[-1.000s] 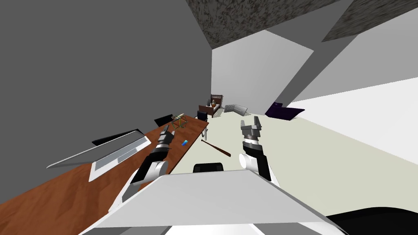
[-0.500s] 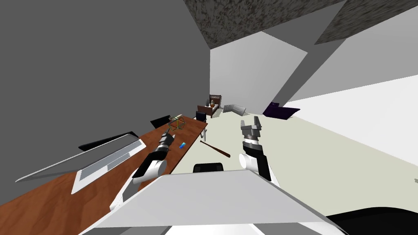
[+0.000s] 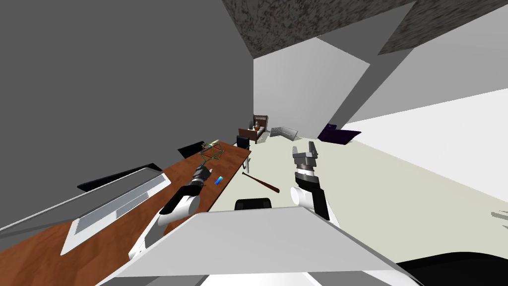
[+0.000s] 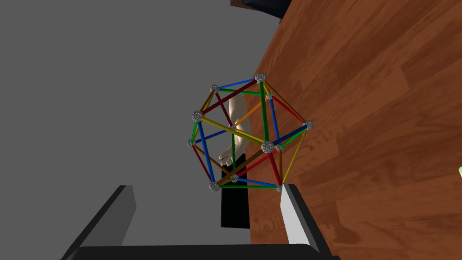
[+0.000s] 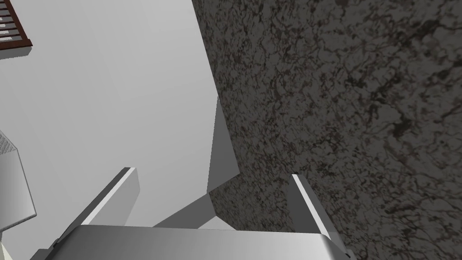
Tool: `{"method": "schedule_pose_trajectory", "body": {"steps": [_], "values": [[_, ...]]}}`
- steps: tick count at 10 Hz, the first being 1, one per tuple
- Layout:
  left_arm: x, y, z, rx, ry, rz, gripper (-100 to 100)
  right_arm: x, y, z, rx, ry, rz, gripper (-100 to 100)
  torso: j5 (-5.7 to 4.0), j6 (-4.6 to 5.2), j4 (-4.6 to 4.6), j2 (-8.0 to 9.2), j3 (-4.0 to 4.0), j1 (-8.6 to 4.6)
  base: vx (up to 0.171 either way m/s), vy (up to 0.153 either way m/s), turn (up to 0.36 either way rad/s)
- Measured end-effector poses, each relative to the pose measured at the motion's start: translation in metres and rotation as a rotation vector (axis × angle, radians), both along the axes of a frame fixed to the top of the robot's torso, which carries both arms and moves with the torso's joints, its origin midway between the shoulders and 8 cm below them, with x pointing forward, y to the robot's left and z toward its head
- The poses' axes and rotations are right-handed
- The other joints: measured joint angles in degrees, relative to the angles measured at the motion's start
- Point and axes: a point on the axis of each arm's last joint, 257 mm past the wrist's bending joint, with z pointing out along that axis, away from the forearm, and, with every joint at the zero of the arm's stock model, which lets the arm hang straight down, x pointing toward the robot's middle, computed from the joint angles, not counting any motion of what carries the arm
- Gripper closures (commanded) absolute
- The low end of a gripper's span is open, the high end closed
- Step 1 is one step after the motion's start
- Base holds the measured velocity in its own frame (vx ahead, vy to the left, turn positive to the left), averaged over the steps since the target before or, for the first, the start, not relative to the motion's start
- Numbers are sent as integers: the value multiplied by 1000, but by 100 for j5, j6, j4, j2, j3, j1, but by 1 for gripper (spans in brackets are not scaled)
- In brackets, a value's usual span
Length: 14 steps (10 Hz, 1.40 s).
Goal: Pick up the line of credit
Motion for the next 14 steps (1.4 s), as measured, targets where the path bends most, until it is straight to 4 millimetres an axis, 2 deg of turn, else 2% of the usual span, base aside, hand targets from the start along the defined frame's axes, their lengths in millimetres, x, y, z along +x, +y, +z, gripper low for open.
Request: {"method": "schedule_pose_trajectory", "body": {"steps": [7, 8, 9, 12, 14], "values": [[-22, 34, -81, -182, 224, 82, -100, 0, 0, 0, 0, 0, 0, 0, 0, 1, 0, -3, -2, -1, 57, -12, -46], [-26, 39, -88, -202, 251, 92, -100, 0, 0, 0, 0, 0, 0, 0, -1, -1, 0, 0, 0, -2, 70, -7, -49], [-32, 47, -100, -234, 285, 109, -100, 0, 0, 0, 0, 0, 0, 0, 0, 0, -1, -5, -2, 2, 58, -2, -32], [-49, 50, -131, -309, 376, 150, -100, 0, 0, 0, 0, 0, 0, 0, 0, -1, 0, 1, 0, -1, 59, -10, -51], [-64, 60, -147, -360, 432, 181, -100, 0, 0, 0, 0, 0, 0, 0, 0, -1, 0, 0, 0, 1, 39, -3, -14]]}}
